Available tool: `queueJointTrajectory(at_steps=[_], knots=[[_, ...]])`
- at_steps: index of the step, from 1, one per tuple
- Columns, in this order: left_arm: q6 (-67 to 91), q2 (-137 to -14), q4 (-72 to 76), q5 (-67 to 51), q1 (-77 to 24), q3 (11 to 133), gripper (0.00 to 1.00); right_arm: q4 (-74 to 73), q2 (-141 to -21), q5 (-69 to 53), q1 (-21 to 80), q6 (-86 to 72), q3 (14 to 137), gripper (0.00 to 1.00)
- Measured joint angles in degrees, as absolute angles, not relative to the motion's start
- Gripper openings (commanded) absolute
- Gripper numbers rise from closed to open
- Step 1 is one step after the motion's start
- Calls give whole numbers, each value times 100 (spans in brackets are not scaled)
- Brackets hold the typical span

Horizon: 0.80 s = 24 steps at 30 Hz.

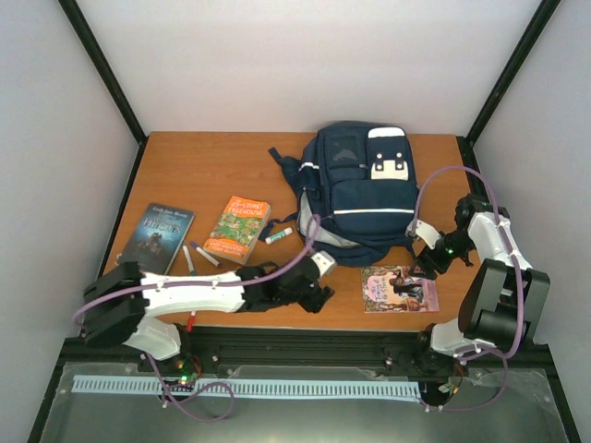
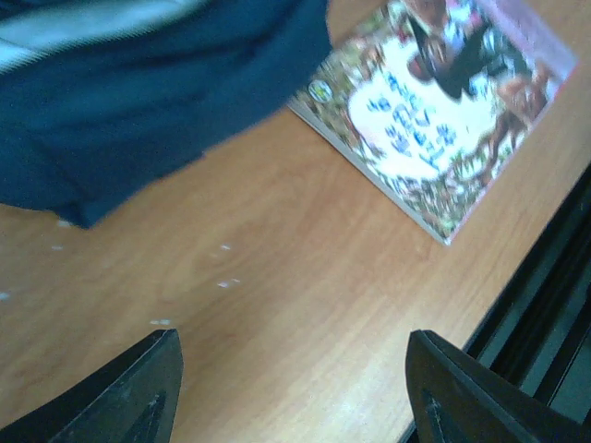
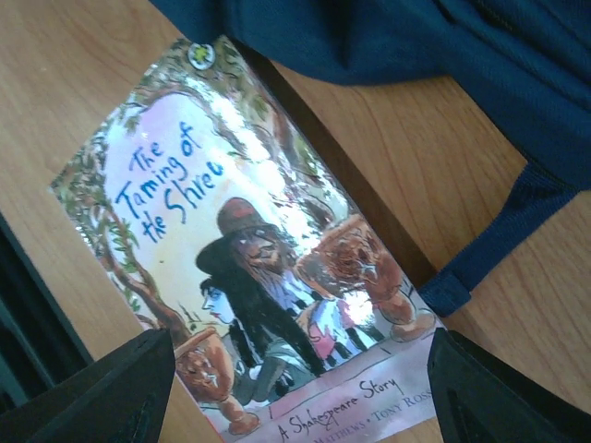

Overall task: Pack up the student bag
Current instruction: Adjust the book at the center of the board.

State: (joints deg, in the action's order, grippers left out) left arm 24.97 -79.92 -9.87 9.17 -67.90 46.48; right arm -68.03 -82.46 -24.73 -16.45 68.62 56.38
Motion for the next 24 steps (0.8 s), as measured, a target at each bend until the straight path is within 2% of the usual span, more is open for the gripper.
queueJointTrajectory(at_steps=[4, 8, 24], knots=[[2305, -8715, -941, 871, -7140, 4864, 69, -6563, -8484, -2270, -1645, 6713, 5616, 75], [2119, -9207, -858, 886, -7387, 5026, 75, -6204, -8759, -1959, -1645, 6379, 5605, 75], [1509, -10827, -1068, 1031, -7701, 6539, 76, -5767, -9303, -1590, -1645, 5798, 5544, 78]])
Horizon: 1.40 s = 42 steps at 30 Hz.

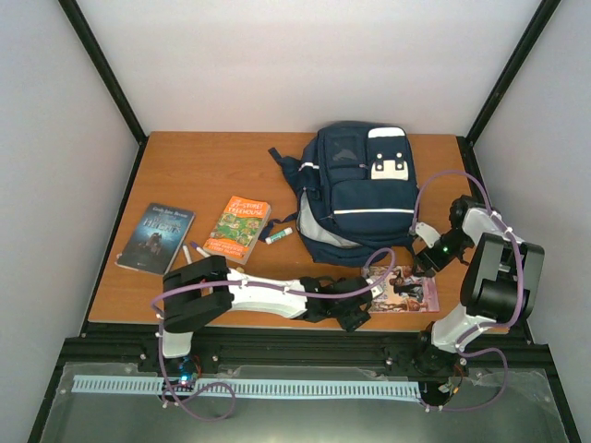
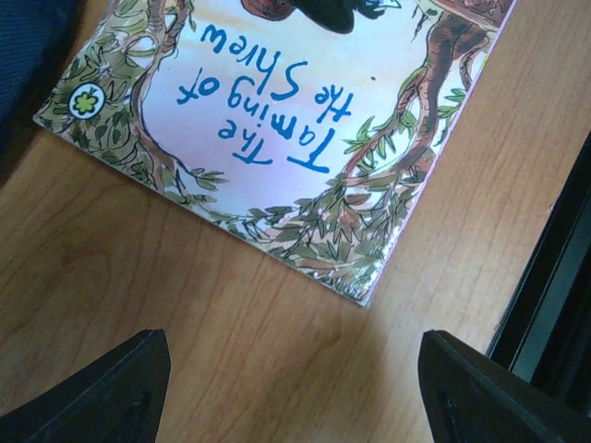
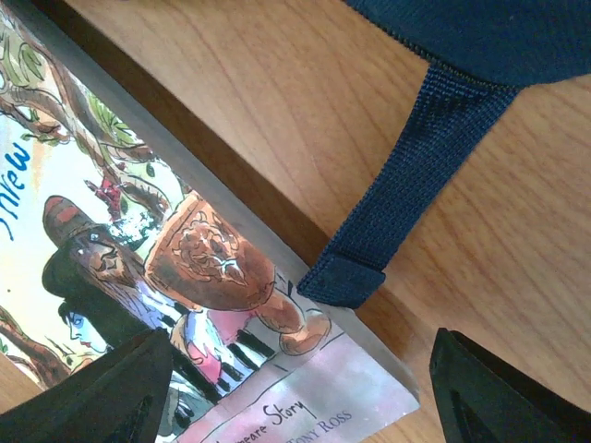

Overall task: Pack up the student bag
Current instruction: Adjust the book at the center of the board.

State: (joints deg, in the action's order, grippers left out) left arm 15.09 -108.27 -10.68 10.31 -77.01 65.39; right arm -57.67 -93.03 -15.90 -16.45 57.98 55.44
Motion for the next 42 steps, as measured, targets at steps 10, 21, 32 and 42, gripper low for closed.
queueJointTrajectory(at_steps=[10, 21, 32, 42], knots=[[1337, -11288, -1153, 1031, -7728, 6858, 80, -5645, -9675, -1557, -1645, 5747, 5586, 68], [1236, -11983, -1378, 1579, -7741, 7771, 80, -5618, -9703, -1275, -2270, 5889, 5577, 61], [1232, -13161, -1848, 2318, -7811, 9592, 80, -5520, -9494, -1234, -2633, 6368, 5299, 60], [1302, -13098, -1837, 2143, -7778, 9518, 81, -6368, -9452, -1326, -3035, 6517, 5701, 62]])
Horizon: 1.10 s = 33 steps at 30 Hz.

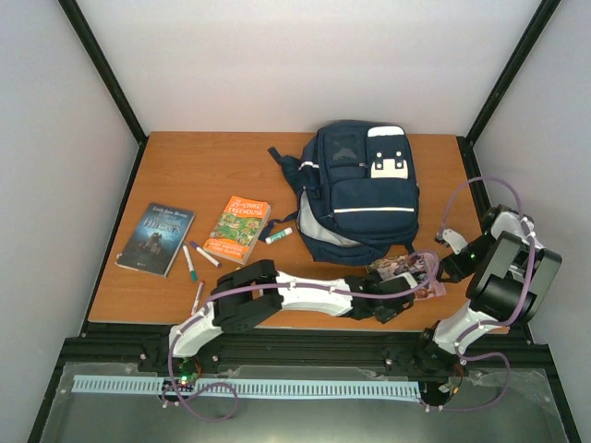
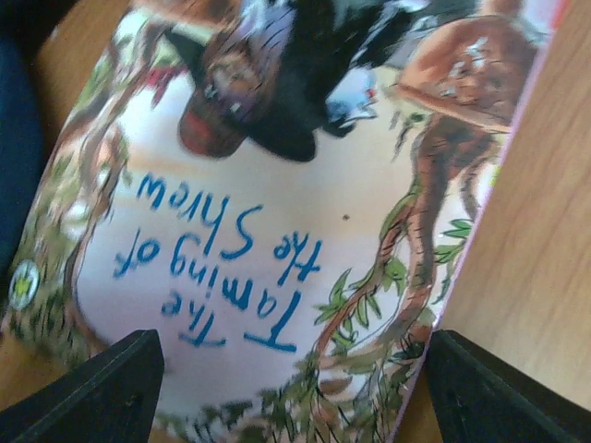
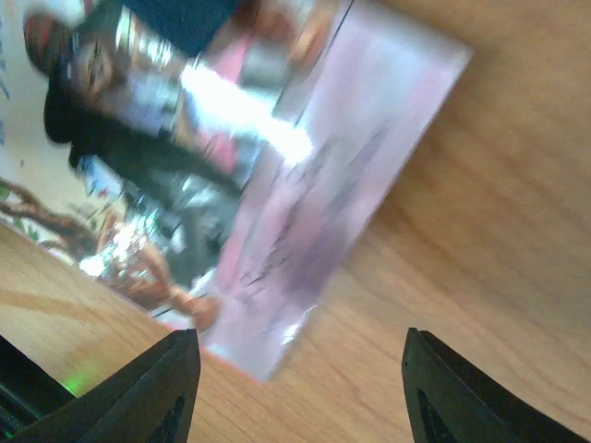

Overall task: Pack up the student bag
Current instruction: Adjust the book at the center of the board.

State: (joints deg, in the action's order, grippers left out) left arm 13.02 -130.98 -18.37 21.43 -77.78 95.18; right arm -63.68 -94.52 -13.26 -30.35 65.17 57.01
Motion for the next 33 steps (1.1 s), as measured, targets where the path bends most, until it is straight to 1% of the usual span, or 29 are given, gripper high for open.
queueJointTrajectory(at_steps=[8, 12, 14, 15, 17, 20, 25, 31, 33], knots=[[1717, -12003, -1975, 1859, -7734, 8256, 81, -6622, -9616, -1984, -2998, 6243, 6528, 66], [1940, -11721, -1962, 1798, -7723, 7948, 80, -6560, -9806, -2265, -2718, 6069, 6742, 68], [2032, -11686, -1935, 1765, -7723, 7830, 77, -6506, -9904, -2359, -2462, 6016, 6746, 68], [2082, -11681, -1925, 1750, -7723, 7756, 72, -6479, -9966, -2397, -2331, 6005, 6744, 68], [2180, -11675, -1896, 1712, -7723, 7596, 69, -6423, -10099, -2447, -2080, 5988, 6722, 68], [2276, -11605, -1758, 1573, -7723, 7378, 69, -6340, -10324, -2488, -1850, 5990, 6698, 67], [2276, -11555, -1669, 1321, -7721, 7273, 72, -6243, -10497, -2436, -1815, 6025, 6541, 64], [2246, -11620, -1629, 1175, -7721, 7358, 72, -6112, -10311, -2231, -1824, 6233, 6077, 60], [2233, -11756, -1636, 1199, -7721, 7533, 72, -6060, -10154, -2119, -1841, 6316, 5894, 58]])
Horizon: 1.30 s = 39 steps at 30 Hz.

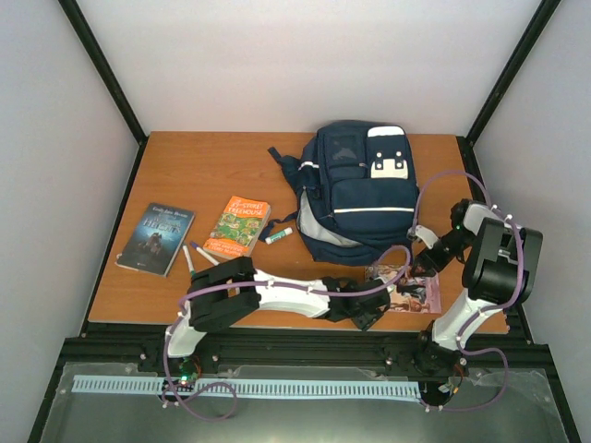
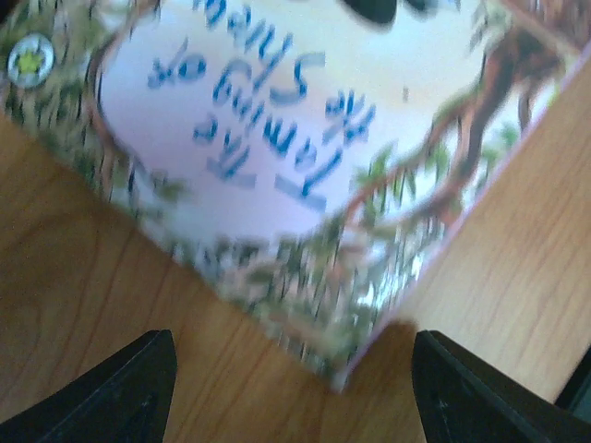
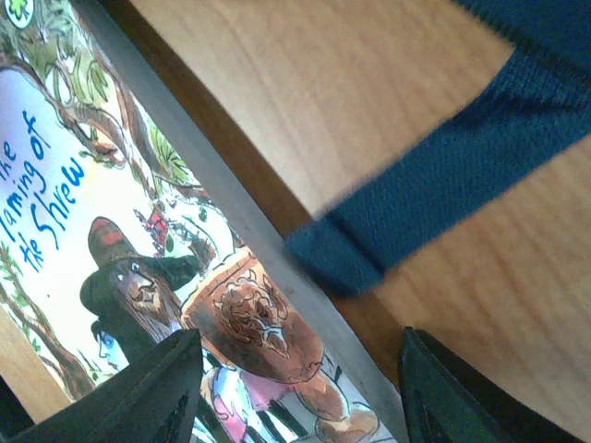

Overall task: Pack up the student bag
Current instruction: Adjust the book at the center of the board.

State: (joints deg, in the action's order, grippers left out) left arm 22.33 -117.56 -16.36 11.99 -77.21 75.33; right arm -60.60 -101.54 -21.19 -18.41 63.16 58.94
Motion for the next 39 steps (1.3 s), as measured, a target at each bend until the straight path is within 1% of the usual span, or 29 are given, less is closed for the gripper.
queueJointTrajectory(at_steps=[6, 12, 20, 24, 27, 30, 34, 39], knots=[[2265, -12444, -1793, 1498, -7712, 8517, 69, -6073, -9990, -1955, -2104, 6479, 5680, 52], [2383, -12993, -2058, 1470, -7555, 9430, 70, -6082, -9977, -1782, -2543, 6641, 5669, 48], [2403, -13815, -2263, 1590, -7089, 10794, 70, -6106, -9970, -1706, -2880, 6681, 5642, 48], [2381, -14143, -2536, 1608, -6855, 11417, 73, -6101, -9874, -1702, -2926, 6663, 5516, 51], [2335, -14125, -2668, 1678, -6801, 11428, 75, -6182, -9675, -1619, -2976, 6657, 5308, 53], [2368, -13812, -2735, 1688, -6788, 11050, 76, -6342, -9592, -1509, -3026, 6613, 5223, 54], [2679, -12842, -2864, 1516, -6788, 10108, 76, -6420, -9570, -1365, -3081, 6508, 5258, 56], [3284, -11561, -2515, 974, -6788, 8886, 76, -6414, -9432, -1415, -3074, 6438, 5400, 57]])
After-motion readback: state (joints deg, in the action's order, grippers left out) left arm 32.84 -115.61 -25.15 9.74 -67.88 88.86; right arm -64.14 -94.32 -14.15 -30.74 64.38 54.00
